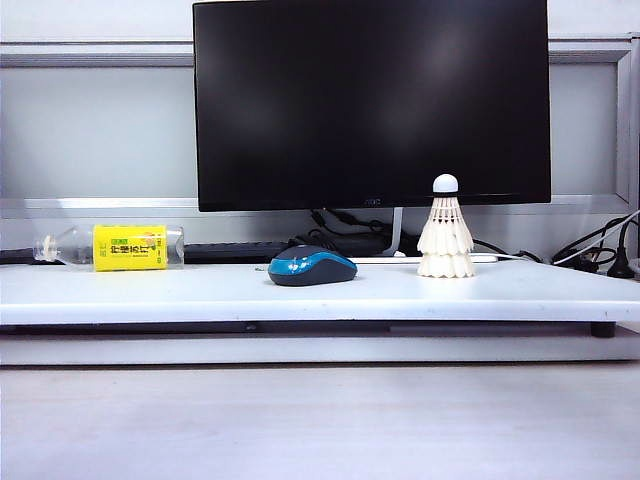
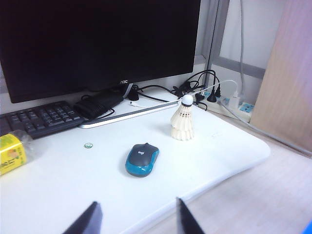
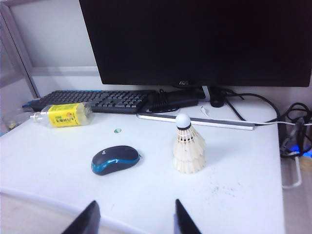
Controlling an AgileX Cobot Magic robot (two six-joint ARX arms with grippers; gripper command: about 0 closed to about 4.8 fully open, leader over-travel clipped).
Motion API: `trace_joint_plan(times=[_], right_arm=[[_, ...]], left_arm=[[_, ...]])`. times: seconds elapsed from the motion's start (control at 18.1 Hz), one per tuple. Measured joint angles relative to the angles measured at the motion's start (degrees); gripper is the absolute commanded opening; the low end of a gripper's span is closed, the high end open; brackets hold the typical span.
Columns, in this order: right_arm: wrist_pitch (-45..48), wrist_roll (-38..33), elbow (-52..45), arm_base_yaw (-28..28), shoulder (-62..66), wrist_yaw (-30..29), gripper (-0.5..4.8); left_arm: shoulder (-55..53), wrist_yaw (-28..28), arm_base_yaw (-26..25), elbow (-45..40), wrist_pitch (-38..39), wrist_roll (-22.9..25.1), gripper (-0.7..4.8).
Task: Stack the badminton balls on the table vertically.
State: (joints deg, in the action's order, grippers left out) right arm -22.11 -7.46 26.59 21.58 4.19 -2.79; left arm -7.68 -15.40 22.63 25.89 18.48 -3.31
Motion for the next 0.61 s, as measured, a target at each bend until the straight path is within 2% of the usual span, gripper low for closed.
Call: trace_joint_plan(times=[0.22,0.44,0.61], right_arm=[[2.93,-1.46,-6.08,0.0,-2.47,0.02,1.98],[6.73,-4.37,-11.26,0.0,-3.15,0.04,1.98],[10.97,-4.74,-14.25,0.0,-3.17,0.04,1.98]], left_arm=[[0.0,0.22,0.0,-5.51,-4.57,-0.57,2.05],[0.0,2.62,0.0,-9.99,-10.4,-4.85,2.05],[0.02,2.62,0.0,-13.09,-12.07,-5.53,2.05]])
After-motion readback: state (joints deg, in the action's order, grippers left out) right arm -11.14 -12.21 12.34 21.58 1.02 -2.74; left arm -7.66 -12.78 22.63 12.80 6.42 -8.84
